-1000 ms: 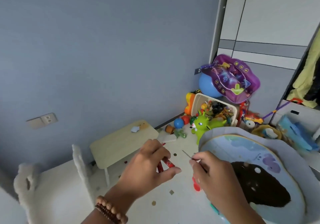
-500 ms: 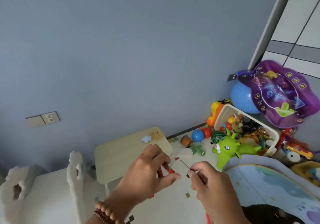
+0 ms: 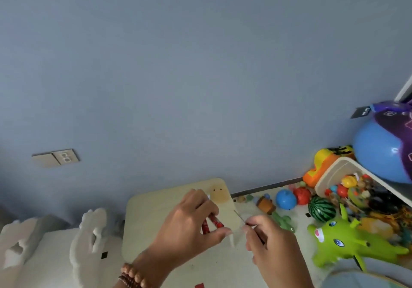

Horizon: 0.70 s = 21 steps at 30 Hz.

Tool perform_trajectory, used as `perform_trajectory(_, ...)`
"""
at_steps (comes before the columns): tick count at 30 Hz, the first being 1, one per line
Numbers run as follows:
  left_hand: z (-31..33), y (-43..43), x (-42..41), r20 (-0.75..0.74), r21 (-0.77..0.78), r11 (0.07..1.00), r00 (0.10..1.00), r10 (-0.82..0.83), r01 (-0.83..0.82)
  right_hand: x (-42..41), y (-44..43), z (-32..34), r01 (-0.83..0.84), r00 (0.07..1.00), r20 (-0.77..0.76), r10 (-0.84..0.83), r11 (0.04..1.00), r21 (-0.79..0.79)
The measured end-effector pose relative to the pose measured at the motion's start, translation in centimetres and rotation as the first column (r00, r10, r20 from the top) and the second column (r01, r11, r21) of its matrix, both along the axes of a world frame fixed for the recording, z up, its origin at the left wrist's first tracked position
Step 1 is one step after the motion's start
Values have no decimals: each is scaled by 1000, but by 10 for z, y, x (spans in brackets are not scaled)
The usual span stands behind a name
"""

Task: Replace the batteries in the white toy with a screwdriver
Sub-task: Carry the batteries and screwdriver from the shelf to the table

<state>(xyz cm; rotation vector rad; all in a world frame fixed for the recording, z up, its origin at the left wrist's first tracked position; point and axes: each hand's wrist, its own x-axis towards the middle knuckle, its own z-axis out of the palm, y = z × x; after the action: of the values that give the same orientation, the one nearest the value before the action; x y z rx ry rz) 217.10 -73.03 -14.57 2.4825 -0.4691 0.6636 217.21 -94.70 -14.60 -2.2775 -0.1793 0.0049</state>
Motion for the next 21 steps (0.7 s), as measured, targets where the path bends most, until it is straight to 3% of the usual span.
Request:
perform_trajectory(4, -35, 4, 62, -16, -30, 995, 995, 98, -98, 80, 4, -36, -100, 994, -55, 99, 995, -25)
perform_trajectory(9, -120, 24, 136, -40, -12, 988, 988, 151, -152, 166, 23, -117, -112, 993, -42, 112, 994, 0)
perform_trajectory(15, -300, 49, 223, -35, 35, 987, 987, 156, -155, 258, 58, -305, -32, 998, 63, 29, 998, 53)
perform_trajectory(21, -496, 80, 279, -90, 107, 987, 987, 131, -121, 319, 79, -504, -2, 994, 107, 1, 1000, 12)
